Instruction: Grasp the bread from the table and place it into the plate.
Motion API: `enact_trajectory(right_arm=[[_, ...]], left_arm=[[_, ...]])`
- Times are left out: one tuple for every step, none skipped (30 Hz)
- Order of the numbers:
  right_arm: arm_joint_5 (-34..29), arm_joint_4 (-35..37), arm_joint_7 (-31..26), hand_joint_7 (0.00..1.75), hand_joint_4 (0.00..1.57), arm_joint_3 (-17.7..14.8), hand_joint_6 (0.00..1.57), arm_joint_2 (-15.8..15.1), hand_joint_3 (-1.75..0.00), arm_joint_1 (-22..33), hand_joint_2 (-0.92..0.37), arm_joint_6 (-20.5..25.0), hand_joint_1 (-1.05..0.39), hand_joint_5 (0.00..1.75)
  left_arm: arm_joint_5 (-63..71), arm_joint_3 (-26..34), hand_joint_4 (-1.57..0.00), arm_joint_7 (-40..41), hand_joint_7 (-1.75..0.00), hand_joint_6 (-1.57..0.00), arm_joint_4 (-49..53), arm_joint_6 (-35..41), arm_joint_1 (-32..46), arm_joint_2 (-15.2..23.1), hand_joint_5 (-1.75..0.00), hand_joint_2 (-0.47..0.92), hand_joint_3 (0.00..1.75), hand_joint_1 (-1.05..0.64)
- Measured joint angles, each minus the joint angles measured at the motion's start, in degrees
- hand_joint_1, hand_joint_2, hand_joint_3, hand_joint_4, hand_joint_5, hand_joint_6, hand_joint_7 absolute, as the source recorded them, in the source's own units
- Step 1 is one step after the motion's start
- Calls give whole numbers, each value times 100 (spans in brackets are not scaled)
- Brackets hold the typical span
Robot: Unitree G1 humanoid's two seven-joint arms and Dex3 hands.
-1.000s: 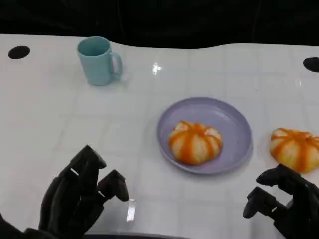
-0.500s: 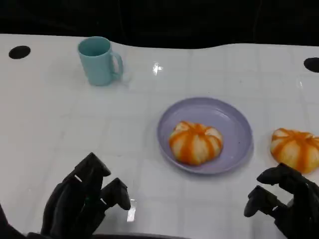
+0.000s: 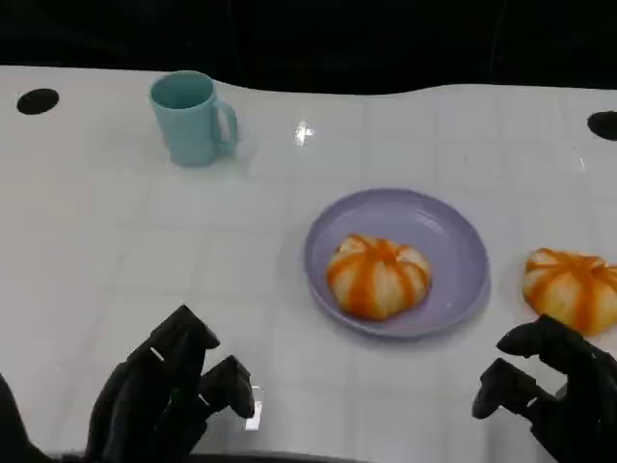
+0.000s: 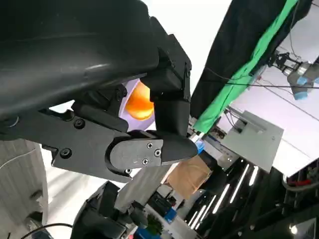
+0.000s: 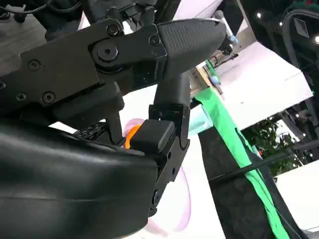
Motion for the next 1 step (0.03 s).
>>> enact_trajectory(right_arm=[[-1,14,11,92,74,-2,84,-2,-23,-7,-92,-22,-52,149]], left_arm=[[0,1,-82,-3,-175,-59,27,-9,-9,0,-175,92,43,-53]])
